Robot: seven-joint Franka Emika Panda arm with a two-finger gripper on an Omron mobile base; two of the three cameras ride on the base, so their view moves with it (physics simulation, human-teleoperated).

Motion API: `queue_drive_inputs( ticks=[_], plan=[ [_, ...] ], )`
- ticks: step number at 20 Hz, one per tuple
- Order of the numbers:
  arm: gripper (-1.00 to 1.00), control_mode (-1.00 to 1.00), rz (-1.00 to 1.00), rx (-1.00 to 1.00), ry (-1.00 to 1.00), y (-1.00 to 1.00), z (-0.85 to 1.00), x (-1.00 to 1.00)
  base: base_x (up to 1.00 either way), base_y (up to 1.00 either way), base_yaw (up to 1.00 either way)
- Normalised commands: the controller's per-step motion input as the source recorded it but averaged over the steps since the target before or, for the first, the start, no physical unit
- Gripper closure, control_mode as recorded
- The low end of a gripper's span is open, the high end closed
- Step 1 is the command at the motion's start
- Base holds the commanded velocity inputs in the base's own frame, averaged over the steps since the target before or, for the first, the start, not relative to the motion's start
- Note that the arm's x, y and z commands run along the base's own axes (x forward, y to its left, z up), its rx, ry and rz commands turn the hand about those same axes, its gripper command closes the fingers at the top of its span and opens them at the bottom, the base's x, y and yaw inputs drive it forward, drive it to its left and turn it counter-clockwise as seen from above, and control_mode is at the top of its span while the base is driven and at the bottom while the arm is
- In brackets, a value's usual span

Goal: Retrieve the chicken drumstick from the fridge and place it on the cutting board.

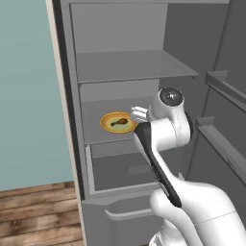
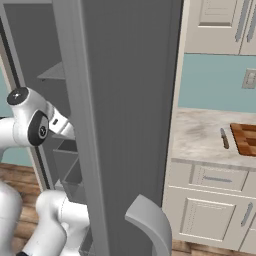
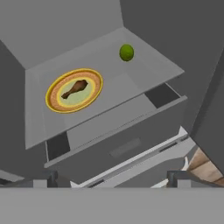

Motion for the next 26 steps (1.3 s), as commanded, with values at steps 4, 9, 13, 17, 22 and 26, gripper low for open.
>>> queue_drive_inputs(
  ticks=[4,9,13,17,22,26],
  plan=[
    [-1.00,-1.00,0.00,0.00,0.02,0.00,0.00,0.26,0.00,0.00,0.00],
    [-1.00,-1.00,0.00,0.00,0.02,0.00,0.00,0.33,0.00,0.00,0.00],
    [-1.00,-1.00,0.00,0.01,0.04,0.00,0.00,0.37,0.00,0.00,0.00],
    [-1.00,-1.00,0.00,0.00,0.06,0.02,-0.01,0.44,0.00,0.00,0.00],
    [-1.00,-1.00,-0.01,0.00,0.08,0.09,-0.12,0.49,0.00,0.00,0.00],
    [-1.00,-1.00,0.00,0.00,0.11,0.17,-0.30,0.38,0.00,0.00,0.00]
  ],
)
